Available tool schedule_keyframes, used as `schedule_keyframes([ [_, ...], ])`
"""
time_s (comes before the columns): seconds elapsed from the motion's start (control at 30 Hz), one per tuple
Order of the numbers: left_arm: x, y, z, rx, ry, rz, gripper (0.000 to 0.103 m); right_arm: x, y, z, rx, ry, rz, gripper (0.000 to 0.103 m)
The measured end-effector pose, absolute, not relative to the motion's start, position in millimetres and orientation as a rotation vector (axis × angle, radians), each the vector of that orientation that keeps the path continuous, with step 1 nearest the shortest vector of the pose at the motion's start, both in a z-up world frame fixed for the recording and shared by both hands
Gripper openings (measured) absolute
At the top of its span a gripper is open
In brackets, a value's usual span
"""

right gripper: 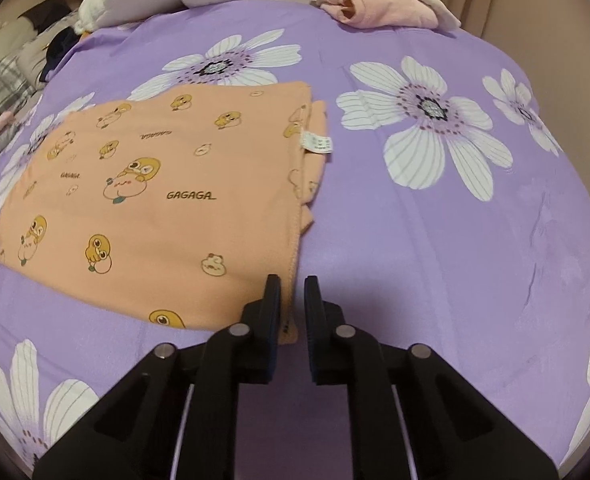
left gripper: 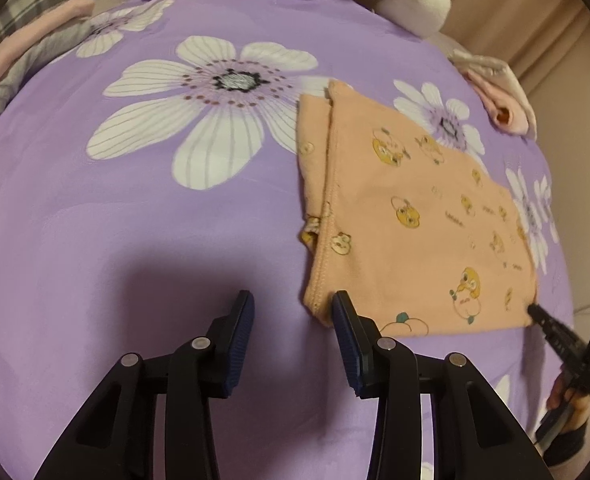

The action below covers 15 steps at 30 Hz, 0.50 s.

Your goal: Fold small clothes

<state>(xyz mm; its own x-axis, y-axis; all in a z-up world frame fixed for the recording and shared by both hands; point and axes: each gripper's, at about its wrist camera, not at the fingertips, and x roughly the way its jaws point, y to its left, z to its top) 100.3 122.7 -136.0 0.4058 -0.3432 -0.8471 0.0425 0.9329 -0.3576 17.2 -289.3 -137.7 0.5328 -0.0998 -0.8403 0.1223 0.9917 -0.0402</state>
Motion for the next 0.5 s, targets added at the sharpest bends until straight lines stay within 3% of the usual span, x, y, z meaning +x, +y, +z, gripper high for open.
schedule_keyframes([
  [0.1, 98, 138, -132, -0.362, 1.128, -0.246, 0.043, 11, -288, -128, 0.037, 0.979, -0.135, 0.020],
  [0.23, 102, 155, -134, -0.515, 1.121, -0.266, 0.066, 6, -275, -113, -0.003, 0.928, -0.119, 0.028],
  [0.5, 122, 149, -152, -0.746, 1.165, -0.401, 0.066, 12, -245, -100, 0.020, 0.896, -0.003, 0.036],
])
